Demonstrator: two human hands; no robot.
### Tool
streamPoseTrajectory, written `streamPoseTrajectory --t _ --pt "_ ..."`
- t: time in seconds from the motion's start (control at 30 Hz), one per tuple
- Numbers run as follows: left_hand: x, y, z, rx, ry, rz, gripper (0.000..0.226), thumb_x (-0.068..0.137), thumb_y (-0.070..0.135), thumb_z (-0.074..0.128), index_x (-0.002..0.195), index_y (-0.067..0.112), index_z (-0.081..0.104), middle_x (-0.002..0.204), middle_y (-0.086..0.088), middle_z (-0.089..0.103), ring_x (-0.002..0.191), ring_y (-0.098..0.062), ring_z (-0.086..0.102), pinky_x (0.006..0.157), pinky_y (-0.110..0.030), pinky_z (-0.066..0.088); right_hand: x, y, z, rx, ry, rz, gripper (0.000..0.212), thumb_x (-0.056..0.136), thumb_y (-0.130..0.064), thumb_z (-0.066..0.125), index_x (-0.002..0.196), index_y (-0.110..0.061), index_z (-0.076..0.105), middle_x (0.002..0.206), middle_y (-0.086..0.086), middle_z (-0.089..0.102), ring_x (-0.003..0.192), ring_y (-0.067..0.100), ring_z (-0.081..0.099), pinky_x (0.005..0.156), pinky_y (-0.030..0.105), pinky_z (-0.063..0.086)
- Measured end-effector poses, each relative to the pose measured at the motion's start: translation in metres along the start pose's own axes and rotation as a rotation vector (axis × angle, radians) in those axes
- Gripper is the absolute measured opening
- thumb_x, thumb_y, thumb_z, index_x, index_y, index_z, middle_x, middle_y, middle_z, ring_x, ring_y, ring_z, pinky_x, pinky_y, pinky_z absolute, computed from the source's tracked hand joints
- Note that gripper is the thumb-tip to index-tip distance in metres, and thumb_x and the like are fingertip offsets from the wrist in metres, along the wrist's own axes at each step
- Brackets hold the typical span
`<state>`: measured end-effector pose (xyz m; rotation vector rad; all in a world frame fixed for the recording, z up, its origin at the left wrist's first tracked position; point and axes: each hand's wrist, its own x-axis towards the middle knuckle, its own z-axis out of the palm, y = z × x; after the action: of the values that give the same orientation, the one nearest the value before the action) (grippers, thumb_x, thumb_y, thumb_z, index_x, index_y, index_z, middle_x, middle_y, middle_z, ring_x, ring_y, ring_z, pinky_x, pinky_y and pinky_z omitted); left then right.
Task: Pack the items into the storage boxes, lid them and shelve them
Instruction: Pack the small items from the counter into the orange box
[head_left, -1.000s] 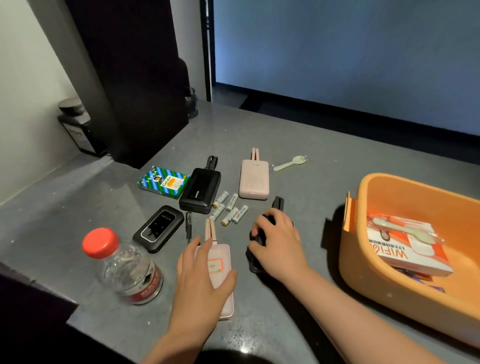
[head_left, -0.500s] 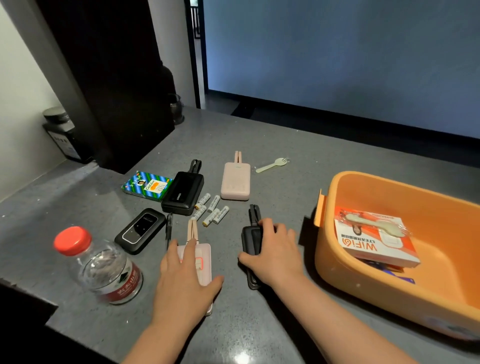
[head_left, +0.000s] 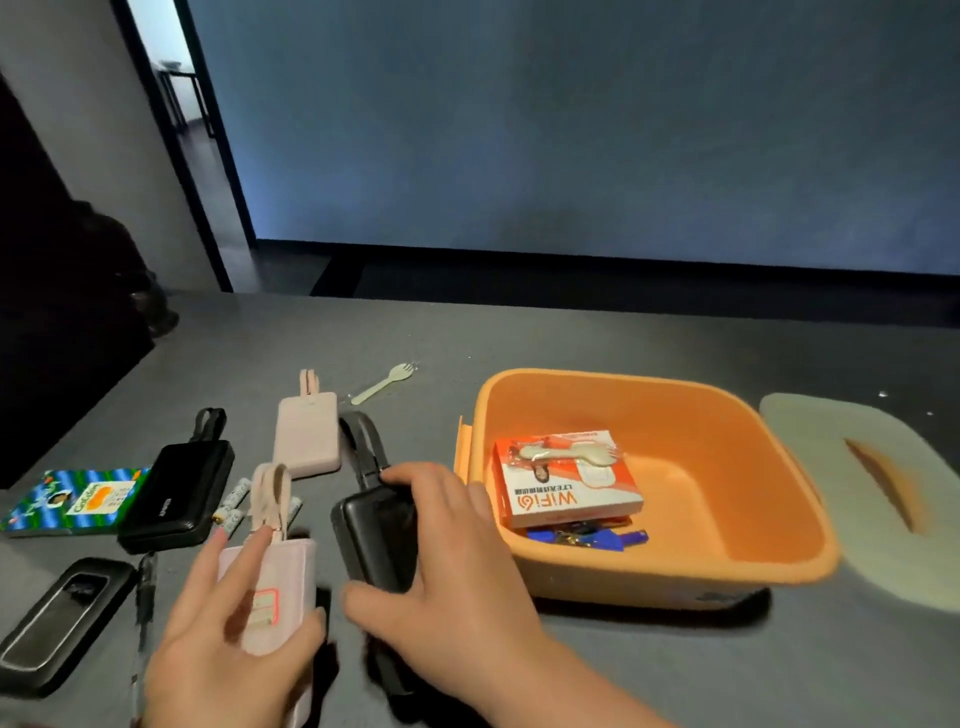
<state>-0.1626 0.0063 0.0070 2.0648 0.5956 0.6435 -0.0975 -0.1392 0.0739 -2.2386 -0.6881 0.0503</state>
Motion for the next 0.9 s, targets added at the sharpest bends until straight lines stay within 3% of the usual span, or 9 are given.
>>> streamPoseTrajectory --t 0.1,0.27,0.37,0.43,0.57,0.73,0.9 --pt "0.014 0.043 0.014 -0.084 -0.032 0.107 0.090 0.045 0.009 0.092 0.121 0.040 0.055 0.144 0.014 0.040 0.100 0.036 0.032 0.084 0.014 0.017 -0.007 0.006 -0.051 0.042 0.164 -0.001 0.062 0.069 -0.042 0.071 0.120 -0.043 0.035 0.116 -0.025 0.040 0.111 0.002 0.035 0.093 0.024 0.038" --pt "0.026 0.118 0.050 -0.179 -0.105 0.281 0.083 0.061 0.006 0.084 0.120 0.050 0.047 0.147 0.020 0.033 0.121 0.020 0.027 0.097 -0.008 0.023 -0.018 0.055 -0.131 -0.026 0.419 0.151 0.060 0.066 -0.045 0.076 0.113 -0.045 0.039 0.107 -0.026 0.046 0.106 0.003 0.041 0.084 0.024 0.042" --pt "0.030 0.146 0.083 -0.229 -0.220 0.365 0.081 0.062 0.009 0.084 0.123 0.049 0.047 0.147 0.020 0.031 0.112 0.033 0.023 0.089 0.002 0.023 -0.020 0.099 -0.161 -0.163 0.461 0.289 0.060 0.065 -0.045 0.077 0.111 -0.044 0.038 0.107 -0.020 0.050 0.106 0.010 0.046 0.084 0.032 0.046" --pt "0.029 0.155 0.105 -0.245 -0.290 0.393 0.081 0.062 0.013 0.084 0.127 0.048 0.048 0.147 0.021 0.030 0.117 0.024 0.027 0.093 -0.005 0.027 -0.019 0.125 -0.170 -0.229 0.436 0.386 0.062 0.064 -0.043 0.077 0.113 -0.042 0.039 0.111 -0.015 0.053 0.108 0.015 0.047 0.085 0.037 0.049" --pt "0.025 0.160 0.138 -0.242 -0.366 0.417 0.080 0.061 0.023 0.084 0.129 0.046 0.050 0.148 0.022 0.029 0.127 0.007 0.030 0.099 -0.023 0.034 -0.013 0.157 -0.167 -0.289 0.322 0.508 0.064 0.064 -0.044 0.076 0.117 -0.038 0.042 0.112 -0.010 0.055 0.108 0.018 0.048 0.078 0.032 0.046" --pt "0.024 0.152 0.161 -0.174 -0.438 0.438 0.081 0.065 0.022 0.082 0.131 0.048 0.044 0.148 0.024 0.026 0.126 0.005 0.028 0.084 -0.010 0.033 -0.009 0.179 -0.154 -0.422 0.164 0.602 0.062 0.066 -0.051 0.073 0.115 -0.033 0.040 0.108 -0.006 0.055 0.105 0.019 0.050 0.081 0.035 0.050" --pt "0.025 0.150 0.168 -0.119 -0.484 0.413 0.082 0.064 0.026 0.082 0.130 0.052 0.042 0.145 0.028 0.025 0.133 -0.002 0.027 0.100 -0.030 0.040 -0.001 0.188 -0.147 -0.500 -0.036 0.729 0.070 0.068 -0.048 0.075 0.121 -0.030 0.032 0.111 0.001 0.052 0.105 0.022 0.048 0.082 0.039 0.051"
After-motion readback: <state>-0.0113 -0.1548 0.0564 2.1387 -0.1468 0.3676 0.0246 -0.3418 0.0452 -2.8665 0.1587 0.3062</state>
